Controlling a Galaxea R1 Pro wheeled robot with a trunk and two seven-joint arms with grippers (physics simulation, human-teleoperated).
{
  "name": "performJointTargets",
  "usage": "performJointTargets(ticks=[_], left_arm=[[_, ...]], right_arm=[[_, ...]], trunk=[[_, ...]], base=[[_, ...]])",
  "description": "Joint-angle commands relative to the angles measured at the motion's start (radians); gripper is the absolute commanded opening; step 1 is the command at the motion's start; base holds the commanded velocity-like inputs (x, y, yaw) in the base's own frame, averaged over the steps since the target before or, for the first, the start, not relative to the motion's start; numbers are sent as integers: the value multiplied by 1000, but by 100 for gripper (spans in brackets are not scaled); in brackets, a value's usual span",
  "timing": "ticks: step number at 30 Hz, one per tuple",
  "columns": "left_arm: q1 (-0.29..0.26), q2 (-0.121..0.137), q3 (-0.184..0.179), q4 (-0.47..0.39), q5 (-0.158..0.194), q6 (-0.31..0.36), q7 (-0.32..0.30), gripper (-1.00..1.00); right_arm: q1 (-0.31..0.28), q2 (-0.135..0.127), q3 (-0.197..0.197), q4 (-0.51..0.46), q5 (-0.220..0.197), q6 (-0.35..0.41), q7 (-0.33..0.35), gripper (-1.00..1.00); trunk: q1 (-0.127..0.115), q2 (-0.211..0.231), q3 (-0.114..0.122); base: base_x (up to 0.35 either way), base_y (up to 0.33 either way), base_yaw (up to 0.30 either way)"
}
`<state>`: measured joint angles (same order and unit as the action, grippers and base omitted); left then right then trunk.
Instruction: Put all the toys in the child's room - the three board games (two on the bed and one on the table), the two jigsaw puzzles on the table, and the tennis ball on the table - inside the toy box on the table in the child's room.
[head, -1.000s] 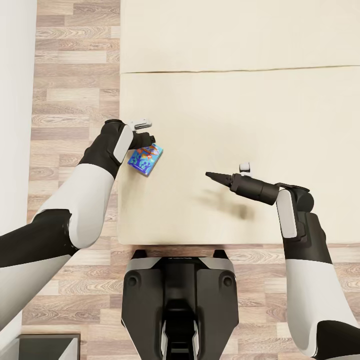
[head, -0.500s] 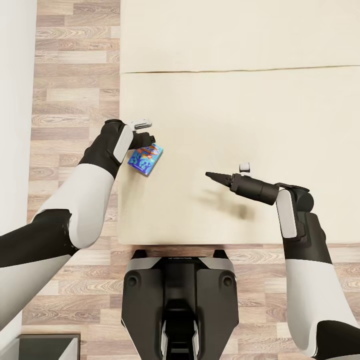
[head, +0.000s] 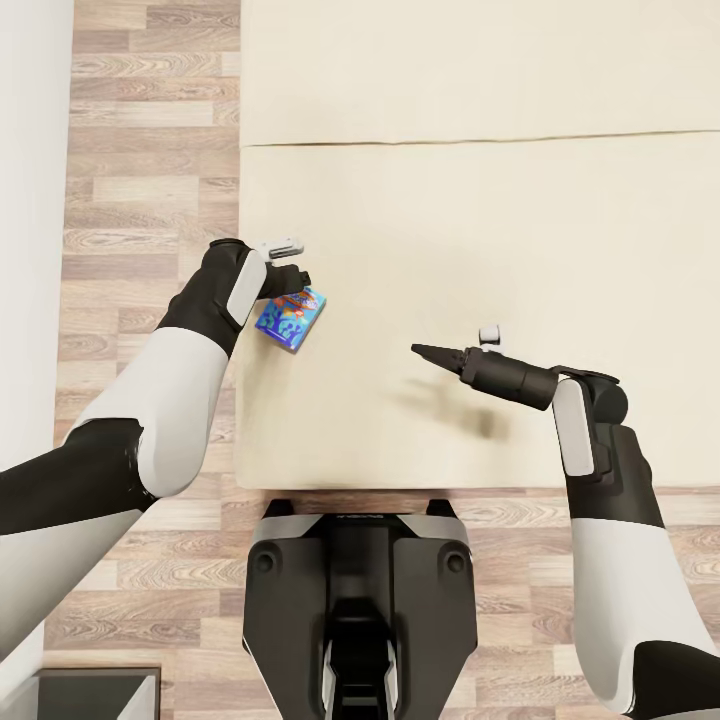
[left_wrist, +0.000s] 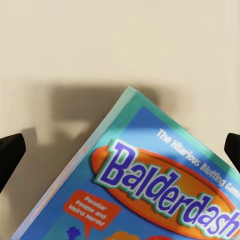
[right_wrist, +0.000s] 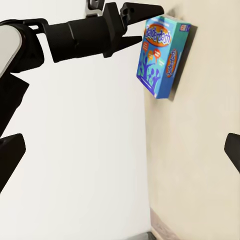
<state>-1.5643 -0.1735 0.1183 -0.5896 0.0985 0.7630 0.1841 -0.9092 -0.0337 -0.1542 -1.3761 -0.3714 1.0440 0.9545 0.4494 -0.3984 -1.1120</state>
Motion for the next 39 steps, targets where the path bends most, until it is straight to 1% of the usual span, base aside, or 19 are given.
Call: performJointTargets(ticks=[1,12,27,39], left_arm=[[0,-1,4,-1,10,3,8,100],[0,-1,4,-1,10,4,7,100],[0,-1,4,-1,10,4,5,100],[0,-1,3,-1,10,8,6,100]], right_arm=[[0,0,0,0,4,3,6,100],[0,0,-2,0,2,3,6,100],[0,0,1,0,2,3,6,100],[0,0,1,0,3,3,6,100]], trunk=[[1,-2,-2],[1,-2,-13],[1,-2,-15],[1,-2,-15]], base=[[0,0,0],[0,0,0],[-2,0,0],[-98,-12,0]])
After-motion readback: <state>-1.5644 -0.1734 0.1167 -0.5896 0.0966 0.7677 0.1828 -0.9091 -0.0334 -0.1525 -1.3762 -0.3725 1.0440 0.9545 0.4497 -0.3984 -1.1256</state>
